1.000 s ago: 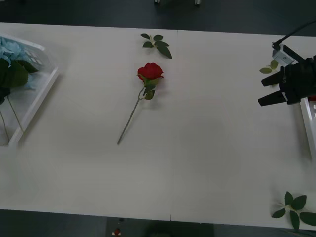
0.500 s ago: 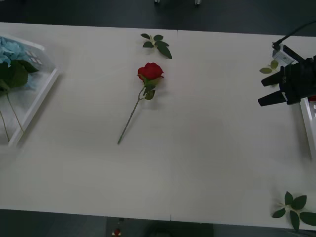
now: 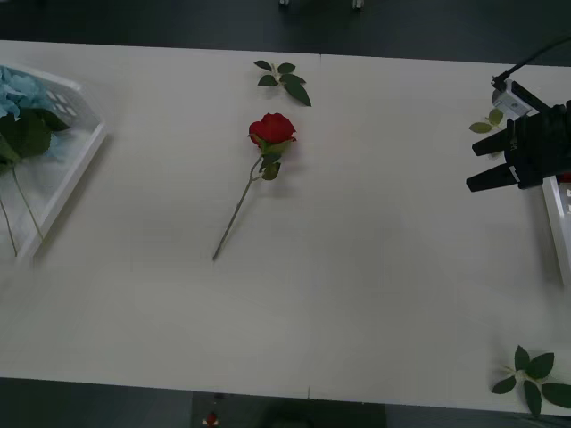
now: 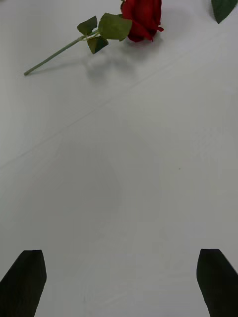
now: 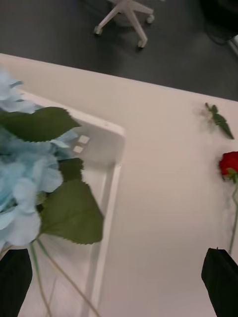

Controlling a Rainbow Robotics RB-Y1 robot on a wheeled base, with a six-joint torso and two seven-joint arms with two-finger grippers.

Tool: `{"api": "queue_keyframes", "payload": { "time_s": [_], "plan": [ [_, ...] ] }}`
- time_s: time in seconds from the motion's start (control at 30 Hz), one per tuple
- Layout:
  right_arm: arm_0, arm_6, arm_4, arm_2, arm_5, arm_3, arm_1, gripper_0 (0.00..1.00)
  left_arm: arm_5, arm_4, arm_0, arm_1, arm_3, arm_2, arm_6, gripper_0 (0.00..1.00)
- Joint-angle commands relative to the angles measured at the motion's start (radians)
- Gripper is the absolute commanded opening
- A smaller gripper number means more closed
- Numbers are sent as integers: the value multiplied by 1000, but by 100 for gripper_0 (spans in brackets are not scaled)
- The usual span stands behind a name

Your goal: Put the red flowers into the right box and the blue flowers into the left box

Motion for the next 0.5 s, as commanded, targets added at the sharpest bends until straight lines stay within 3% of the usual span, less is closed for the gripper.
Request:
{"api": "queue_keyframes", "payload": {
  "time_s": [0.03,0.2,0.5],
  "plan": [
    [-8,-16,-4,-7,-2,-3,8,88,13,181,-17,42,-20,-90,-23,100],
    [-8,-16,-4,-7,-2,-3,8,88,41,376,-39,9,-22,-185,-36,100],
    [-8,-16,-4,-7,-2,-3,8,89,97,270,-162,-70,-61,-308,-42,100]
  ]
}}
